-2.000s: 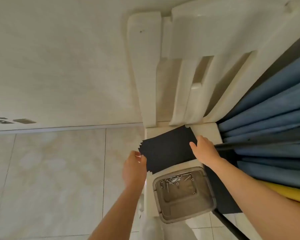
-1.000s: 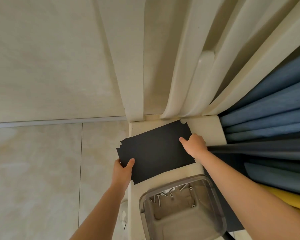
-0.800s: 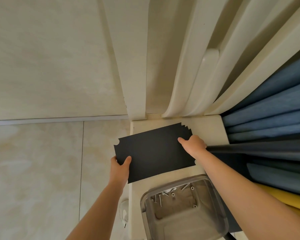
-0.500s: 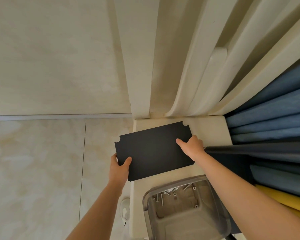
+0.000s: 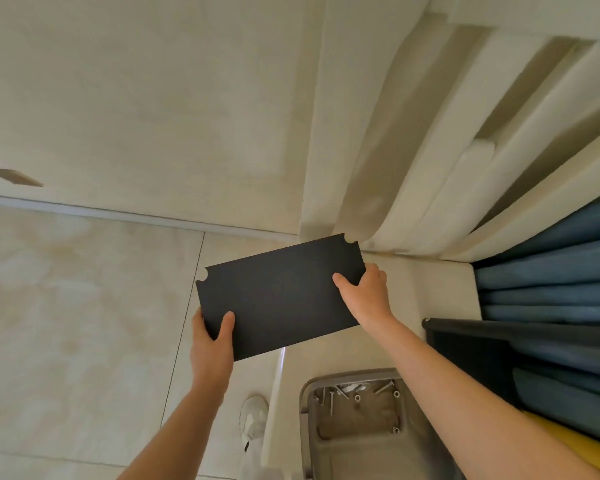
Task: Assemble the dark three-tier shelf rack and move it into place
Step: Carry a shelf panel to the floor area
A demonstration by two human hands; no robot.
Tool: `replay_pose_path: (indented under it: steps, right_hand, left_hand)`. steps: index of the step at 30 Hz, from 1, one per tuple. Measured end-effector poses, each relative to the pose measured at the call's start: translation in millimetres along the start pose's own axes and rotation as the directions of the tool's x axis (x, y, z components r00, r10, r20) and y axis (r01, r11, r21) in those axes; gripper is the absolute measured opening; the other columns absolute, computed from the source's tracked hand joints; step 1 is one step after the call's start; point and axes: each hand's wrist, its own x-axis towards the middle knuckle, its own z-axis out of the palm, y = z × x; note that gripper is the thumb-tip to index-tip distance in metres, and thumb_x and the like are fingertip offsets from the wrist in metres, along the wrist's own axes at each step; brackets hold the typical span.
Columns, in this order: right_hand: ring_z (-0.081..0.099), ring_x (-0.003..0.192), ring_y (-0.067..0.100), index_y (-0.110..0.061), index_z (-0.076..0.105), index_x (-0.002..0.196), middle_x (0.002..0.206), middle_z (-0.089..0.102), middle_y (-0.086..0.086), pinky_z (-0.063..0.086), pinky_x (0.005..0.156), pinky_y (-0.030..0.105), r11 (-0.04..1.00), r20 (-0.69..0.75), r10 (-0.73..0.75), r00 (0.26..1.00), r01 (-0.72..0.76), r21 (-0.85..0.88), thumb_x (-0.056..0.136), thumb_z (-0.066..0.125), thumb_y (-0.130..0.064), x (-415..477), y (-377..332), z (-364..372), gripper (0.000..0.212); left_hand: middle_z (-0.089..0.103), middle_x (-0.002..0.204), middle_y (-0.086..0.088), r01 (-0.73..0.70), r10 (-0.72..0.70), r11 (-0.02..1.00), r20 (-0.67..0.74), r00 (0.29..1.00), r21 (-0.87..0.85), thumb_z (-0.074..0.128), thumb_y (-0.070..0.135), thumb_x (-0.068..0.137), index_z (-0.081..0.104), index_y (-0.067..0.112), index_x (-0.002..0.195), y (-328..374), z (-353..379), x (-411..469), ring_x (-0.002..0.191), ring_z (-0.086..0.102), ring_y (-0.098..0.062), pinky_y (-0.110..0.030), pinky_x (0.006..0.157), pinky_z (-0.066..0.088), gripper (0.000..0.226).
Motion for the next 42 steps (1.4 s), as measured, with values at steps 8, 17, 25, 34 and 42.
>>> replay_pose_path:
  steps: [8,17,25,34,42]
  right_hand:
    - [0.049,0.089,0.014,-0.011,0.046,0.131,0.121,0.042,0.001,0.043,0.077,0.028,0.982,0.024,-0.187,0.982,0.187,0.002,0.090,0.068,-0.031,-65.9,-53.7,-11.0,0.050]
    - [0.053,0.082,0.006,-0.015,0.045,0.129,0.114,0.041,-0.002,0.040,0.054,0.010,0.956,0.147,-0.291,0.945,0.294,0.001,0.087,0.074,-0.024,-194.5,-119.1,-3.5,0.052]
    - [0.055,0.086,0.006,-0.016,0.049,0.126,0.115,0.047,-0.003,0.043,0.057,0.009,0.881,0.276,-0.439,0.855,0.470,-0.054,0.084,0.075,-0.023,-321.2,-189.8,43.0,0.050]
    - [0.059,0.099,0.019,-0.011,0.050,0.131,0.124,0.055,0.008,0.050,0.079,0.029,0.813,0.380,-0.503,0.777,0.574,-0.098,0.083,0.075,-0.022,-422.1,-261.2,141.5,0.055]
    - [0.060,0.099,0.022,-0.009,0.050,0.132,0.124,0.053,0.009,0.052,0.082,0.033,0.773,0.447,-0.513,0.732,0.621,-0.131,0.082,0.075,-0.020,-459.1,-320.4,219.4,0.057]
  left_hand:
    - [0.054,0.130,0.009,-0.012,-0.012,0.982,-0.127,0.992,-0.188,0.055,0.037,0.102,0.038,0.028,0.149,27.2,-64.8,-51.1,0.116,0.055,-0.018,-0.036,0.092,0.047,0.051]
    - [0.059,0.114,0.013,0.045,-0.152,0.920,-0.248,0.957,-0.389,0.061,0.040,0.098,0.039,0.039,0.135,43.9,-192.7,-135.9,0.100,0.063,-0.010,-0.029,0.074,0.052,0.043]
    - [0.062,0.119,0.007,0.044,-0.270,0.837,-0.341,0.900,-0.546,0.062,0.035,0.098,0.043,0.033,0.136,30.3,-327.8,-200.4,0.101,0.063,-0.010,-0.028,0.072,0.051,0.043]
    - [0.062,0.119,0.009,-0.003,-0.343,0.760,-0.405,0.847,-0.650,0.062,0.034,0.099,0.042,0.038,0.130,8.1,-463.2,-220.6,0.104,0.064,-0.012,-0.025,0.073,0.051,0.037]
    - [0.060,0.117,0.013,-0.017,-0.413,0.726,-0.455,0.789,-0.688,0.060,0.035,0.099,0.043,0.036,0.133,1.7,-540.3,-190.1,0.102,0.060,-0.006,-0.021,0.070,0.048,0.038]
